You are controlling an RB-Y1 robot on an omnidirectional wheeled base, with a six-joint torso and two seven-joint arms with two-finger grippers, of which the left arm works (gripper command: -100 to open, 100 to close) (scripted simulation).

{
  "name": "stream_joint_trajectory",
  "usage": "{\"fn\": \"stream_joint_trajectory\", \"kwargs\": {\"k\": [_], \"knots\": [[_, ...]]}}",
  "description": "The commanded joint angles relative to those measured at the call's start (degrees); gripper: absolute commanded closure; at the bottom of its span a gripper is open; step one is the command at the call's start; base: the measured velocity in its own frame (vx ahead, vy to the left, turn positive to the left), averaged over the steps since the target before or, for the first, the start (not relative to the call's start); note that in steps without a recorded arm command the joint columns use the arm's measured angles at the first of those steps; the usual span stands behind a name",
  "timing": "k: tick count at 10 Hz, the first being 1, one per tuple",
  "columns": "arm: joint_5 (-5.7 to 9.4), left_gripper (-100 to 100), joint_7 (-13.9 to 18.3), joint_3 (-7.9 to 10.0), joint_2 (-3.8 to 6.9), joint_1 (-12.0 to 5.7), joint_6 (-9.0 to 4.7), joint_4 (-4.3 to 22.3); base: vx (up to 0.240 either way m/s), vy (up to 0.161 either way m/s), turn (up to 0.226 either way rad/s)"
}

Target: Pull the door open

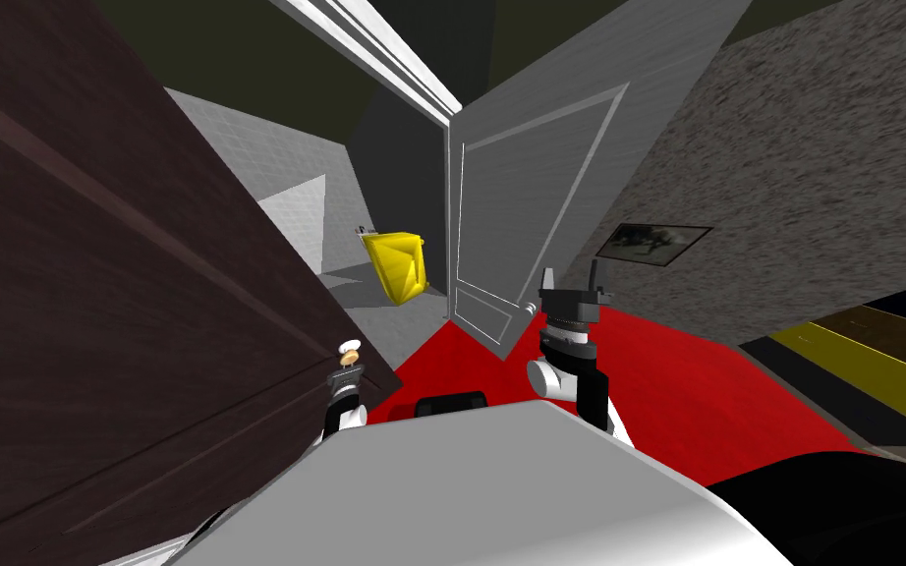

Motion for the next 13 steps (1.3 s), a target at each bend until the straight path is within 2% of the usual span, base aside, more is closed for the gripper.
{"fn": "stream_joint_trajectory", "kwargs": {"k": [1,2,3,7,10,11,12,13], "knots": [[0.75,100,2.9,-0.09,0.14,-0.69,-0.53,-1.1,-0.07,-0.005,-0.096],[0.75,100,3.5,-0.09,0.14,-0.69,-0.53,-1.1,-0.045,-0.001,-0.023],[1.25,100,5.5,-0.15,0.23,-0.9,-0.55,-0.8,-0.033,0.003,-0.06],[1.25,100,5.5,-0.15,0.23,-0.9,-0.55,-0.8,-0.009,-0.001,-0.005],[2.58,100,10.8,-0.28,0.44,-1.46,-0.59,-0.1,-0.046,0.0,-0.064],[2.58,100,11.1,-0.28,0.44,-1.46,-0.59,0.1,-0.037,0.003,-0.039],[2.58,100,11.1,-0.28,0.44,-1.46,-0.59,2.3,-0.006,0.006,-0.024],[2.58,100,11.1,-0.28,0.44,-1.46,-0.59,1.3,0.0,0.0,0.0]]}}
